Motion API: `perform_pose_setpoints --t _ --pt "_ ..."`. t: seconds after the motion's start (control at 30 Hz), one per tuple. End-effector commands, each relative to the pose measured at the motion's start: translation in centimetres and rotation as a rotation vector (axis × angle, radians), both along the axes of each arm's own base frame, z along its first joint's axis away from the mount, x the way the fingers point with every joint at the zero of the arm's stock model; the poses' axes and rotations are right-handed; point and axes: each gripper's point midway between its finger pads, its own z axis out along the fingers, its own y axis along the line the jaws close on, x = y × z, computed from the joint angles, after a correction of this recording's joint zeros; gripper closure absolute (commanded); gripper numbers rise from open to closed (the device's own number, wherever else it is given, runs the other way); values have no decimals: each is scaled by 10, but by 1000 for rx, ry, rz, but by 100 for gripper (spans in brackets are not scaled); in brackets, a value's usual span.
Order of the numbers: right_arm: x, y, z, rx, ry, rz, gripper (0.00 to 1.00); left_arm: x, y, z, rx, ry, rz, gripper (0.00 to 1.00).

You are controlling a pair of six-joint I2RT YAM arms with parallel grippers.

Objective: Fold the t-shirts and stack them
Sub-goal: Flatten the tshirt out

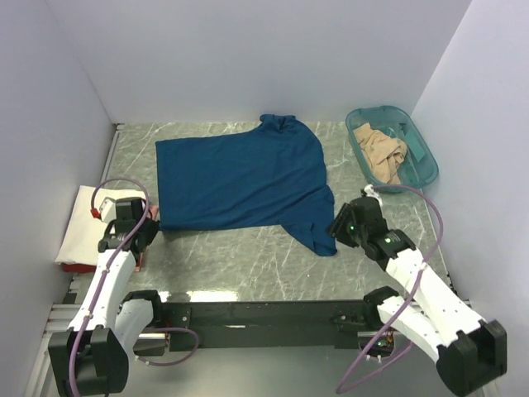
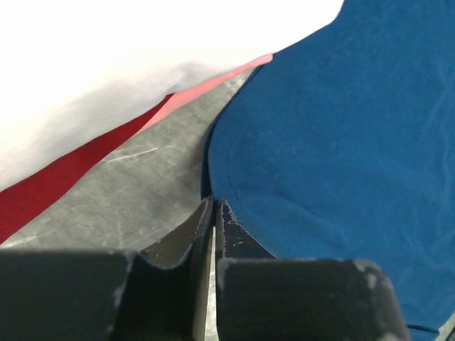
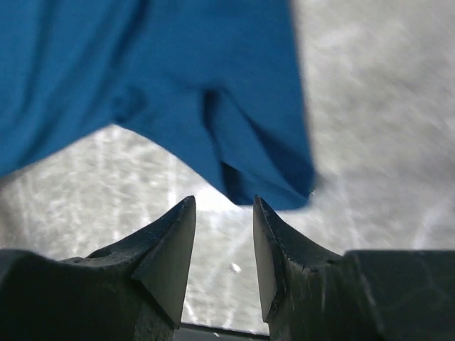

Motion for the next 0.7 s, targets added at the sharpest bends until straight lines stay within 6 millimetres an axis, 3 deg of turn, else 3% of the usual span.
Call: perform_pose_setpoints --t 0.0,0.1,0.27,0.67 --pt "38 16 29 20 -130 12 55 -4 5 -2 17 -14 25 90" --pt "56 28 7 7 -76 27 56 -5 5 -7 7 -11 30 90" --pt "75 45 -6 31 -69 50 56 -5 2 -13 0 3 19 91" --pt "80 65 -49 41 12 82 56 -3 2 -10 2 -3 13 93"
